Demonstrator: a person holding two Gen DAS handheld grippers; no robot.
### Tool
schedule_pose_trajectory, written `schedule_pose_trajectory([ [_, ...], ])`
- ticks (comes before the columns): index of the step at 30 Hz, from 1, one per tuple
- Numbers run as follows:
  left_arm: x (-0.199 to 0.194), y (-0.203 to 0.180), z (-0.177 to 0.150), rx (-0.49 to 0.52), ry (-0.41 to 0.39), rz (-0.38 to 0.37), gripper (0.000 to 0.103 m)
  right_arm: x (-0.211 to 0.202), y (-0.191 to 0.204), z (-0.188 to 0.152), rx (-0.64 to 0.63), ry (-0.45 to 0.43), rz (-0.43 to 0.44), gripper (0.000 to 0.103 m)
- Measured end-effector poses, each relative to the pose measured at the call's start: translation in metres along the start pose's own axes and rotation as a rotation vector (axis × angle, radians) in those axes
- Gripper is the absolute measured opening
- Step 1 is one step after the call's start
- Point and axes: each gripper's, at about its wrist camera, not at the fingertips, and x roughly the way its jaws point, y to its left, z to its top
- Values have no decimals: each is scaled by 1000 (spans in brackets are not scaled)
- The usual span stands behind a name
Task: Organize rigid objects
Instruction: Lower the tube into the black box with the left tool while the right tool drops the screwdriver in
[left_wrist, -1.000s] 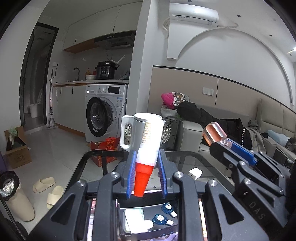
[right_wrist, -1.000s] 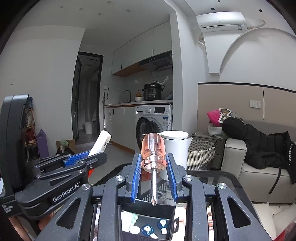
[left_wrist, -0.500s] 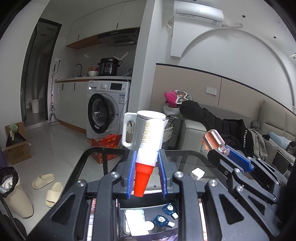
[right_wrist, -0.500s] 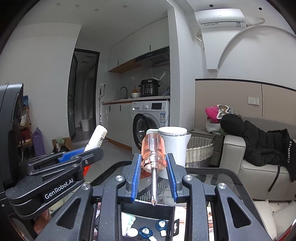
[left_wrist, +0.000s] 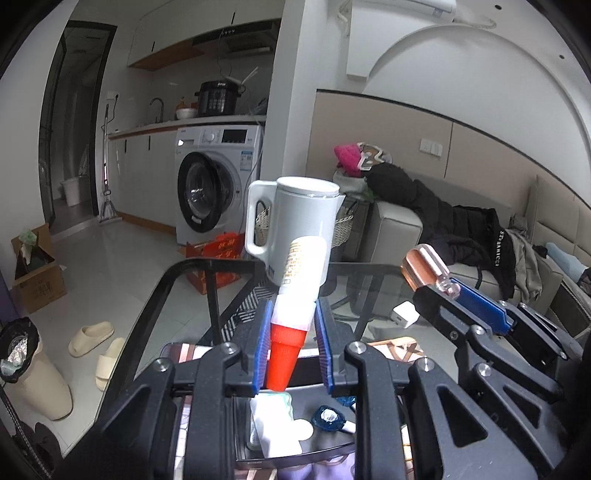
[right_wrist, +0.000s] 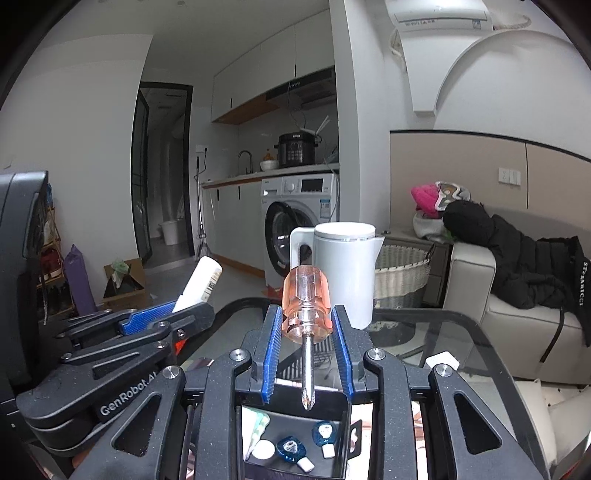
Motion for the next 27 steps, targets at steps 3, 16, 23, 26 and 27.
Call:
schedule_pose_trajectory([
  [3, 11, 1, -5, -4, 36, 2, 21, 9, -2, -4, 11, 51, 6, 27],
  [16, 54, -6, -29, 20, 241, -14, 21, 56, -30, -35, 111, 265, 47, 27],
  [23, 72, -4, -50, 20, 350, -7, 21, 85, -31, -61, 111, 421, 74, 27],
  [26, 77, -4, -60, 25, 403, 8, 21, 93, -32, -76, 115, 482, 88, 27],
  [27, 79, -3, -63, 21, 422, 4, 21, 96, -31, -80, 110, 503, 91, 27],
])
